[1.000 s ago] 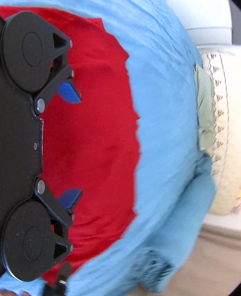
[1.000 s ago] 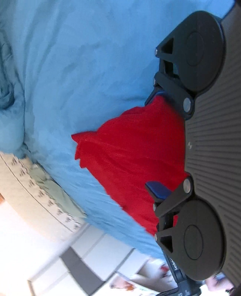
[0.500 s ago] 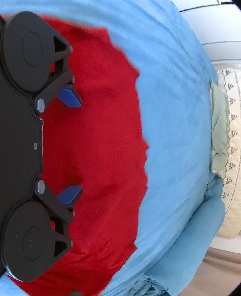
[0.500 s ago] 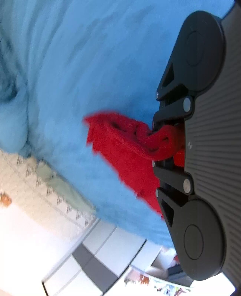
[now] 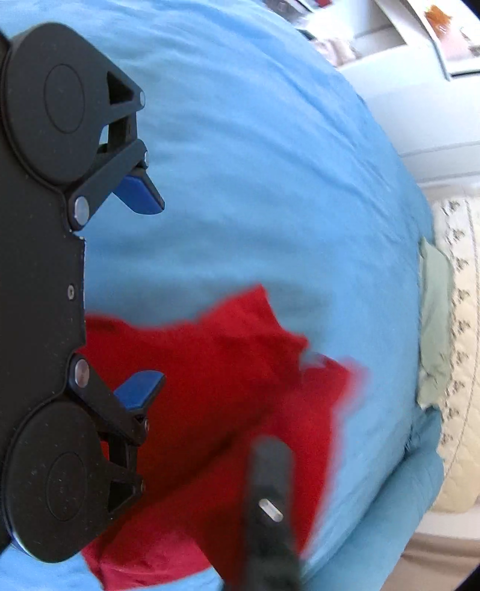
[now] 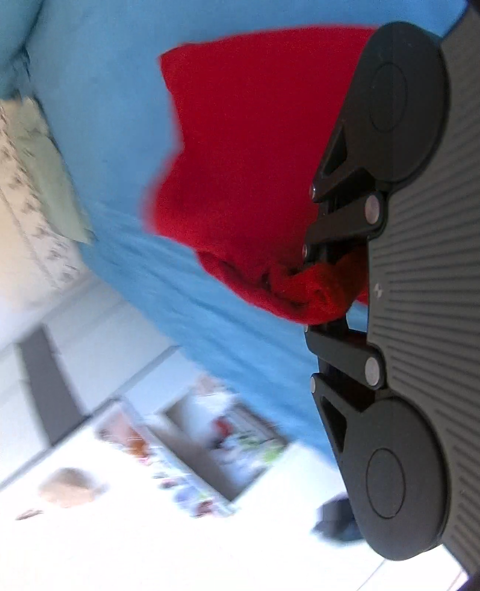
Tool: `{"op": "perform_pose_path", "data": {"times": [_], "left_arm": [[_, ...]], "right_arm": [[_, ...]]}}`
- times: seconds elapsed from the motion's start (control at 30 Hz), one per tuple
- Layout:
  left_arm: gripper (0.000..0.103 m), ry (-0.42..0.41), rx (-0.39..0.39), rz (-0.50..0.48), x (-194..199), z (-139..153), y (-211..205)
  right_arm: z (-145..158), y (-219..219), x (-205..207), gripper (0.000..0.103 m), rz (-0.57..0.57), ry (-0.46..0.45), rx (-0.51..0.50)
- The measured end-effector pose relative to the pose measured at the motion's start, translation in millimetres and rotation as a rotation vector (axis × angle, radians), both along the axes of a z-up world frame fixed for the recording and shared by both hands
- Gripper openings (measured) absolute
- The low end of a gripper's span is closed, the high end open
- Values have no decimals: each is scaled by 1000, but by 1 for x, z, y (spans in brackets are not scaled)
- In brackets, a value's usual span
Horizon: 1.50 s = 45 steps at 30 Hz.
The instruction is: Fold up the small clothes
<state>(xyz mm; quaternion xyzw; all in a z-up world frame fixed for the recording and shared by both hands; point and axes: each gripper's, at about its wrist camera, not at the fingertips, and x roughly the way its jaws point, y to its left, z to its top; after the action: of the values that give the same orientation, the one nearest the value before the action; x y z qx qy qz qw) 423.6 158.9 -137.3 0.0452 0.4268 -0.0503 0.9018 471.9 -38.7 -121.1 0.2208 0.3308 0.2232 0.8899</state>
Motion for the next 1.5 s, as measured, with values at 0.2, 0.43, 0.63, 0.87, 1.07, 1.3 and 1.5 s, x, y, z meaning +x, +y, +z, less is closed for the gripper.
{"op": "perform_pose_path", "data": {"times": [0.2, 0.43, 0.63, 0.87, 1.07, 1.3, 1.5], "left_arm": [[94, 24, -50, 32, -20, -16, 25], [94, -28, -94, -14, -29, 8, 27], [98, 10, -199, -111, -24, 15, 6], [98, 3, -410, -130, -35, 28, 5], [79, 67, -418, -36, -10, 11, 6], [6, 180, -512, 48, -6, -16, 26], [6, 167, -500, 42, -19, -16, 30]], "right_arm": [[-50, 26, 6, 23, 17, 93, -85], [-20, -9, -15, 94, 55, 20, 15], [17, -72, -46, 103, -83, -119, -132], [-13, -111, -65, 103, -139, -27, -199], [-34, -114, -74, 103, -115, 19, -189], [-47, -99, -71, 92, -67, 73, -181], [-50, -103, -77, 83, -54, 86, -207]]}}
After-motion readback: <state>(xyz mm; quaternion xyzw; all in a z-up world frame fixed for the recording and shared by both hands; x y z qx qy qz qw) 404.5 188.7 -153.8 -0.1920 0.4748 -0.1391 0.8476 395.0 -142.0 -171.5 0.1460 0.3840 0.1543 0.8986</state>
